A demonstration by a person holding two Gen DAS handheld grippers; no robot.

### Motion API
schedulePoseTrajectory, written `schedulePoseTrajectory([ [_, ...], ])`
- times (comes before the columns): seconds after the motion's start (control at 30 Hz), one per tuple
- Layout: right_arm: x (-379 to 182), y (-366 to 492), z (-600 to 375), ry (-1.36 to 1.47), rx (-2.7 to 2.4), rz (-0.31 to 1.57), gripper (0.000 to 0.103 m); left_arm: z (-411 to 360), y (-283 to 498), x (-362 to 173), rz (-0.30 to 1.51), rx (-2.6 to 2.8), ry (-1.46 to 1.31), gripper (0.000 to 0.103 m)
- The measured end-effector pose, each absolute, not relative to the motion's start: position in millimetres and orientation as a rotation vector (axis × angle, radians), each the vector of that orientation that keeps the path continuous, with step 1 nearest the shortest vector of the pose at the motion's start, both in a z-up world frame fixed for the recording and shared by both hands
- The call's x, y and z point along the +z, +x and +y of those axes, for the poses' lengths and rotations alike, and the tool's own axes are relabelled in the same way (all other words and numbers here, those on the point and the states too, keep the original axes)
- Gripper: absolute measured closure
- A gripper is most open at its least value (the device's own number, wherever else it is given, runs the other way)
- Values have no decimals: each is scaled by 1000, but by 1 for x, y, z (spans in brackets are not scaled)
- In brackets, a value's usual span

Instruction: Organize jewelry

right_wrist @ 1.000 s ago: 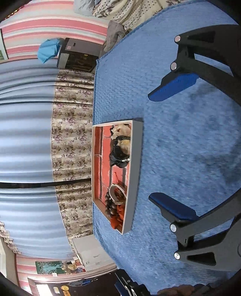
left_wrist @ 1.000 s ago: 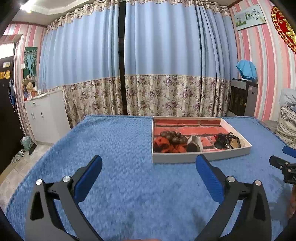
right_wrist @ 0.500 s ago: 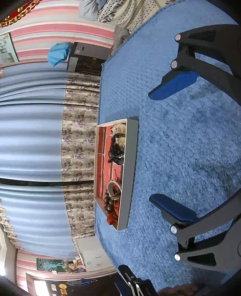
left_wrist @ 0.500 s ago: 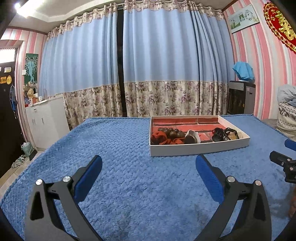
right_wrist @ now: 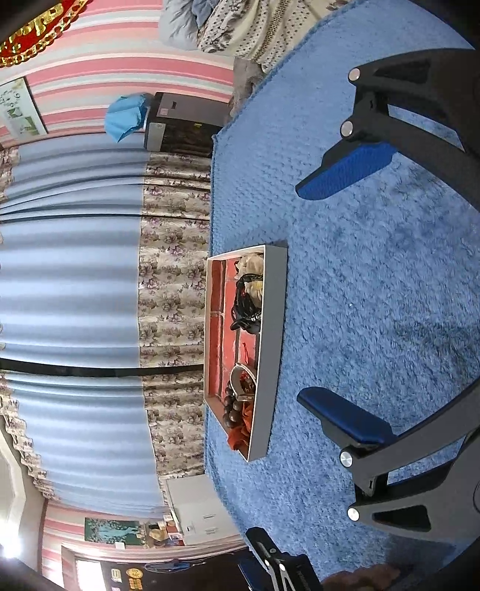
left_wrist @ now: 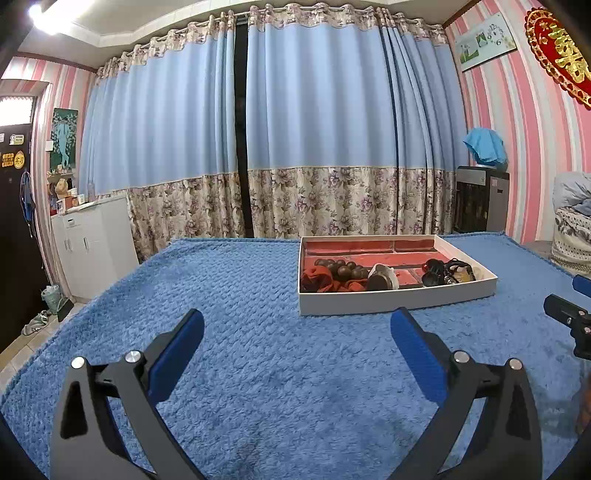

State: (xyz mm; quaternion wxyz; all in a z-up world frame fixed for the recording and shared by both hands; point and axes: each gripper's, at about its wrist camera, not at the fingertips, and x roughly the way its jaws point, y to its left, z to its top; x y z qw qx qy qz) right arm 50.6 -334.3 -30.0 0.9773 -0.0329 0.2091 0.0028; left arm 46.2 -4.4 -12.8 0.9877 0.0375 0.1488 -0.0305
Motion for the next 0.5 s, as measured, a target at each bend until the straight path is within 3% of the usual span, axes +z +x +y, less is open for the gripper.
schedulePoseTrajectory([
  [0.5,-31,51,-334,-58,2,423,5,-6,45,-13,288,-51,64,4],
])
